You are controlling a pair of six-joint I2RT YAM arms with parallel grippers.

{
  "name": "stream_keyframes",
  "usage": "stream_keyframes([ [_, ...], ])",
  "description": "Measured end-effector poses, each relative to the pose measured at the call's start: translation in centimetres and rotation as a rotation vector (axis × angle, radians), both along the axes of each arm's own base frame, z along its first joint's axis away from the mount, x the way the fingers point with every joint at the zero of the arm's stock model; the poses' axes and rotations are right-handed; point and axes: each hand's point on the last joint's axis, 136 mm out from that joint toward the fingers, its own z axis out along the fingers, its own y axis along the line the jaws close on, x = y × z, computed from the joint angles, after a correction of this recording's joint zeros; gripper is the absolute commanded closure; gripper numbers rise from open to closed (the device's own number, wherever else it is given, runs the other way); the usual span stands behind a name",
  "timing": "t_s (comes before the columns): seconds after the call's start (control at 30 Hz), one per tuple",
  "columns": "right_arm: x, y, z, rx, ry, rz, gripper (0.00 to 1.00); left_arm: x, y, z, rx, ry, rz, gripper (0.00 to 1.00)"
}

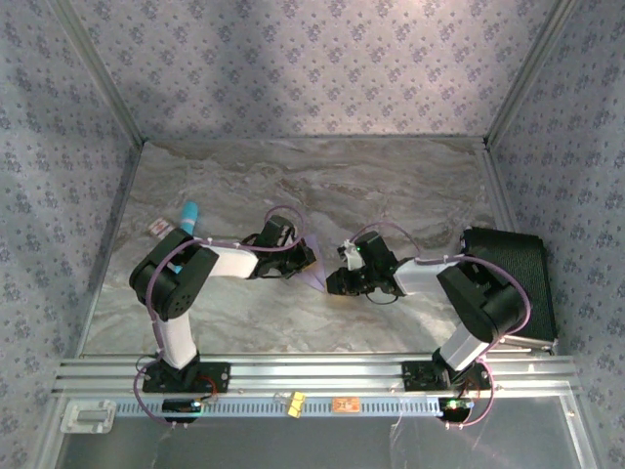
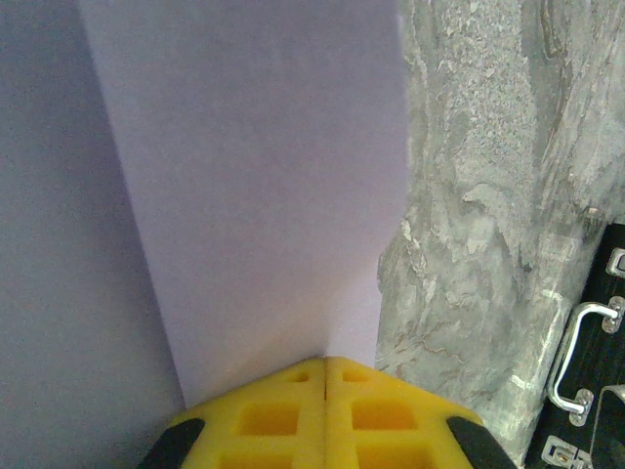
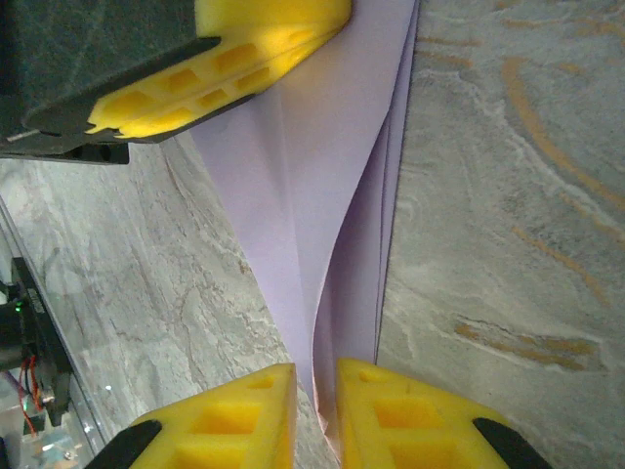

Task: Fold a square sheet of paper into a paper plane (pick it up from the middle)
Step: Fourth fold the wing at the center of the table.

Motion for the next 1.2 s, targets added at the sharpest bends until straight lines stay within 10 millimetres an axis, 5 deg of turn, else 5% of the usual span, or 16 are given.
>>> stream_keyframes([
  [0.33, -0.05, -0.34, -0.34, -0.040, -0.013, 0.013, 0.90, 0.05, 0.04, 0.01, -0.004, -0.002, 0.002, 0.94],
  [0.7, -0.14, -0.46, -0.27, -0.041, -0.016, 0.013, 0.85, 0.09, 0.17, -0.01, -0.014, 0.003, 0.009, 0.94],
  [1.2, -0.32, -0.74, -0.51, -0.061, -0.027, 0.030, 0.92, 0.10, 0.16, 0.02, -0.026, 0.001, 0.014, 0.94],
])
